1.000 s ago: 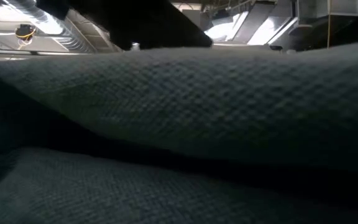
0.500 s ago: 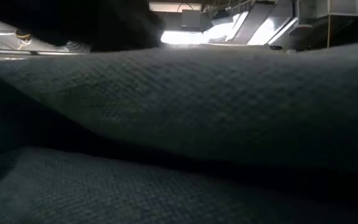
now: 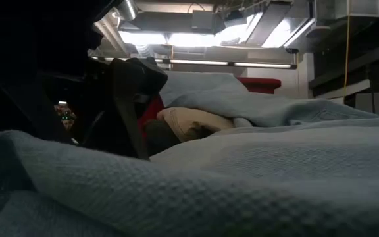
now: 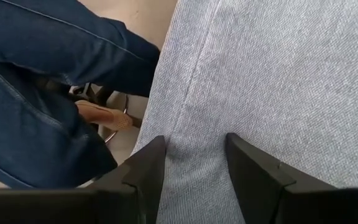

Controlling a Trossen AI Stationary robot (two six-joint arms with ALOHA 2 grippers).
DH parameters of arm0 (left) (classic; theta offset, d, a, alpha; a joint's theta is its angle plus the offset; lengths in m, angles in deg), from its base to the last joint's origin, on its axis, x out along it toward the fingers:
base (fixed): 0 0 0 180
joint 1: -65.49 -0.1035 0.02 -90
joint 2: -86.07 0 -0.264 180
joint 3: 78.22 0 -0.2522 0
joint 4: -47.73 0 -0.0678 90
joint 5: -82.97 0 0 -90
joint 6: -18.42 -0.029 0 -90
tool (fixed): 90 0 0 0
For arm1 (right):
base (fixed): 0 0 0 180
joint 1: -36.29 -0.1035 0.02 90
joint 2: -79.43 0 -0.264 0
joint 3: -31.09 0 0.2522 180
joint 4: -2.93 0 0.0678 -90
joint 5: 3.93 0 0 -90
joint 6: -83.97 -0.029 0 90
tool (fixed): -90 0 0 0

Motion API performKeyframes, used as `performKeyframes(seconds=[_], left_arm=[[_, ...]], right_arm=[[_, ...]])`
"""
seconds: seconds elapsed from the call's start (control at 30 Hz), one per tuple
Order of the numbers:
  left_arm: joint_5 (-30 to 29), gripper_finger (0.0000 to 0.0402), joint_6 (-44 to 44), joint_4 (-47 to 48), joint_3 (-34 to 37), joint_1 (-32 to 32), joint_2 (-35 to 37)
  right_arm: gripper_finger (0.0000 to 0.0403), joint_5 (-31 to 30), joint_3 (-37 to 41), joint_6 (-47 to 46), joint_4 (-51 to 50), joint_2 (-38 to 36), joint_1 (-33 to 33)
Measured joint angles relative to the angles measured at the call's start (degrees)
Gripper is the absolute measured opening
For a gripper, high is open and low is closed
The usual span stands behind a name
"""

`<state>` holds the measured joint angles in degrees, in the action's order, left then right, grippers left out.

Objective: Fold laundry
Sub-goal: Remove the blue pants from the laundry bin

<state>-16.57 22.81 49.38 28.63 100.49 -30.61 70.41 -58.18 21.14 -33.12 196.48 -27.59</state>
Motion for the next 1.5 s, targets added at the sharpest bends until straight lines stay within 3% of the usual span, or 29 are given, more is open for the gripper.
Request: performKeyframes(seconds=[0.27, 0.5, 0.9, 1.03, 1.27, 1.5], left_arm=[[0.39, 0.0136, 0.07, 0.46, 0.18, 0.09, 0.42], [1.81, 0.0137, 1.1, 2.78, 0.59, 0.13, 3.91], [1.21, 0.0137, 2.23, 10.45, 0.54, -3.66, 20.07], [-1.15, 0.0137, 5.09, 13.69, 0.5, -5.87, 26.86], [-8.27, 0.0137, 6.77, 20.97, 0.46, -11.0, 38.28], [-15.59, 0.0137, 9.76, 28.79, 0.42, -19.99, 47.53]], right_arm=[[0.0172, 2.4, -3.29, 0.29, -2.01, 0.41, -0.06], [0.0172, 2.8, -9.75, 1.0, -10.63, 0.46, -0.33], [0.0172, -14.09, -21.53, 3.18, -31.73, 0.46, 0.18], [0.0172, -18.13, -23.91, 3.23, -37.15, 0.44, 1.75], [0.0172, -19.62, -26.57, 4.04, -48.77, 0.44, 6.93], [0.0172, -21.99, -28.4, 7.9, -60.33, 0.37, 12.92]])
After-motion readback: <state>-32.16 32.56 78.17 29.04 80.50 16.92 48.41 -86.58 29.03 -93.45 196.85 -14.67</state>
